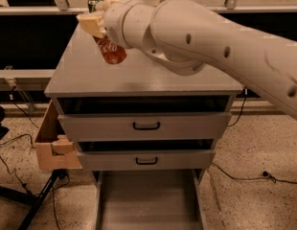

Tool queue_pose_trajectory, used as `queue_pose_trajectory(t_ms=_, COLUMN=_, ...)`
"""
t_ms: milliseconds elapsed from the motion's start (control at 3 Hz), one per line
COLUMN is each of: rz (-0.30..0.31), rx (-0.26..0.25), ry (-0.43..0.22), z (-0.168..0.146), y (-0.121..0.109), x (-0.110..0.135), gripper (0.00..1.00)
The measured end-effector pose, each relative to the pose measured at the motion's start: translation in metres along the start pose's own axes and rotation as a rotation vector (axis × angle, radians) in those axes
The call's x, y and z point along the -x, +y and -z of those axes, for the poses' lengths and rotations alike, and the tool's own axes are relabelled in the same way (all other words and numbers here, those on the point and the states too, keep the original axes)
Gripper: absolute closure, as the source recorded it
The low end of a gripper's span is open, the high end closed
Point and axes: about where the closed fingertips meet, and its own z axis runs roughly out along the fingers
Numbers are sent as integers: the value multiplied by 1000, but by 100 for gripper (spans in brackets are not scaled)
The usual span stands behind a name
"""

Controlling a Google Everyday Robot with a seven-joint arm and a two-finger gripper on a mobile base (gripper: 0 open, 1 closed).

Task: Pick coke can from bottom drawer and place on counter

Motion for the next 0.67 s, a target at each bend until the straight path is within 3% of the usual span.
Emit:
queue_pose_trajectory(t_ms=333, rz=-69, rx=35, ry=7, z=-59, y=-27, x=-18, gripper=100)
queue_pose_trajectory(t_ms=667, rz=-126, rx=52, ry=46, z=-109, y=-62, x=-52, gripper=100)
